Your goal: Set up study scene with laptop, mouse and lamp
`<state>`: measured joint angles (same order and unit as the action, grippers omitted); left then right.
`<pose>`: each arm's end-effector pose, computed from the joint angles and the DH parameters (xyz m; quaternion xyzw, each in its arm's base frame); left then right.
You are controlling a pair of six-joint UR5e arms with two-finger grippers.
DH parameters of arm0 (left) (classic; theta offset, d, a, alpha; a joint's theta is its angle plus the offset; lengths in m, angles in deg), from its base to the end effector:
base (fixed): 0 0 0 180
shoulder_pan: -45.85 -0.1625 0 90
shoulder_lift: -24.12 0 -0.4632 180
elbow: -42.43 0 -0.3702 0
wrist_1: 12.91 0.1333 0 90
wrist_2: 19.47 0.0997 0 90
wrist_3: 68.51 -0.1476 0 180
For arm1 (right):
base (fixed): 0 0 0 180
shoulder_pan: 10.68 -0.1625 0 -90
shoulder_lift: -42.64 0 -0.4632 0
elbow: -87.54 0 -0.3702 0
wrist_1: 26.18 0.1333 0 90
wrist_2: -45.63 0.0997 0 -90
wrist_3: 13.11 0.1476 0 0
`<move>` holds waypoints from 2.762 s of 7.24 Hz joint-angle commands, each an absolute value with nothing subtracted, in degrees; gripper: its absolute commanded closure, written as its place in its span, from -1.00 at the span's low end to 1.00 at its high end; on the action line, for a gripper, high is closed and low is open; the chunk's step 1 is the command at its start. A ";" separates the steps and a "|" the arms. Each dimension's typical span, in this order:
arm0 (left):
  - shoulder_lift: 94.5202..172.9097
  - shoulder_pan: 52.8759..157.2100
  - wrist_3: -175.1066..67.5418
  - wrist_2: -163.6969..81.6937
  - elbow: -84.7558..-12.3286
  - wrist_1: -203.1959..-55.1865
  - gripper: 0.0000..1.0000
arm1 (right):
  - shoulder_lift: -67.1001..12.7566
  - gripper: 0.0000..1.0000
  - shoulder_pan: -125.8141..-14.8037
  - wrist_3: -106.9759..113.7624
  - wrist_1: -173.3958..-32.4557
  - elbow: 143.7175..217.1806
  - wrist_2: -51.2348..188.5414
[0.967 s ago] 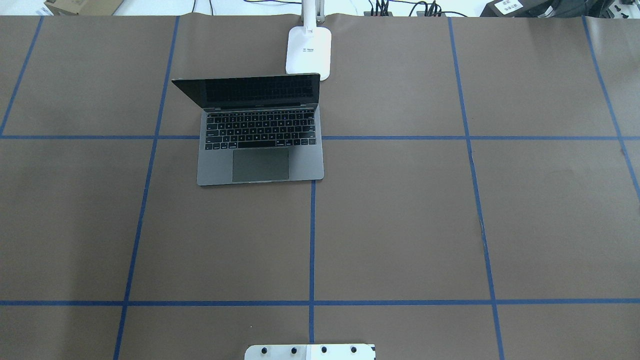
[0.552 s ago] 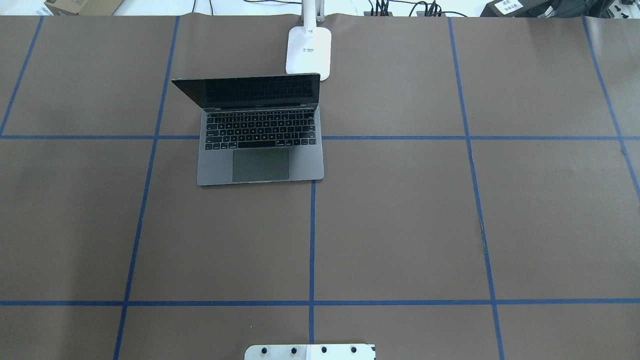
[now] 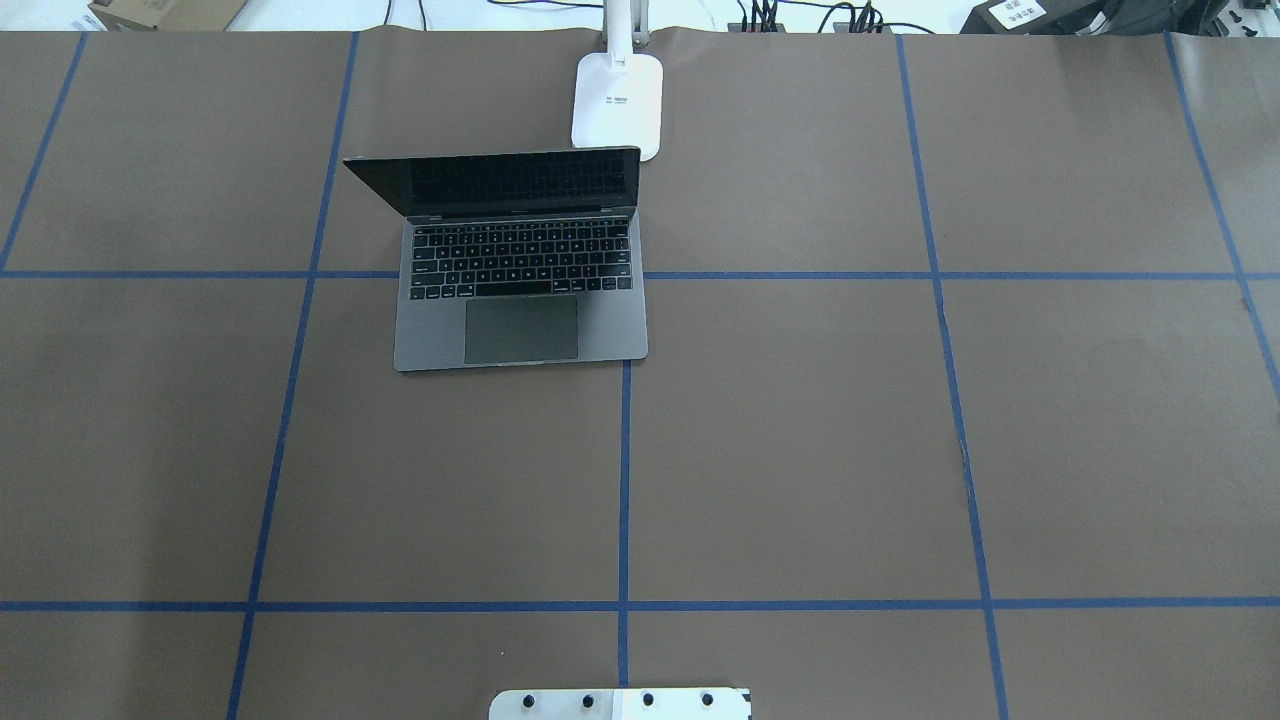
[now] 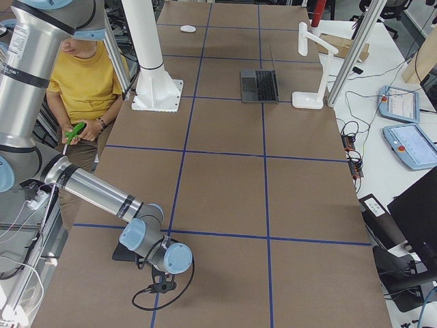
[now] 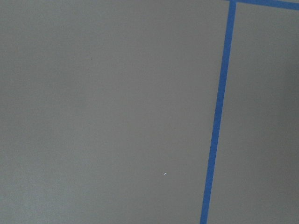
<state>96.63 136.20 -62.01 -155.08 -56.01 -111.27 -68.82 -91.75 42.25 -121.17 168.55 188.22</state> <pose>-0.0298 -0.3247 0.7670 -0.0263 0.3867 -0.0574 0.9200 -0.0119 -0.1792 0.9121 -0.4556 -0.2121 0.4605 0.7317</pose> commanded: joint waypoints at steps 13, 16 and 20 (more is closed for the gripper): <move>96.72 136.55 -61.92 -155.17 -56.45 -111.35 -1.00 | -54.24 1.00 -90.66 64.83 -121.10 189.76 199.68; 96.81 136.55 -61.83 -155.17 -56.45 -111.35 -1.00 | -43.71 1.00 -85.14 77.37 -118.21 189.41 199.97; 96.89 136.55 -61.66 -155.08 -56.36 -111.35 -1.00 | -28.95 1.00 -71.63 106.25 -109.00 189.85 188.86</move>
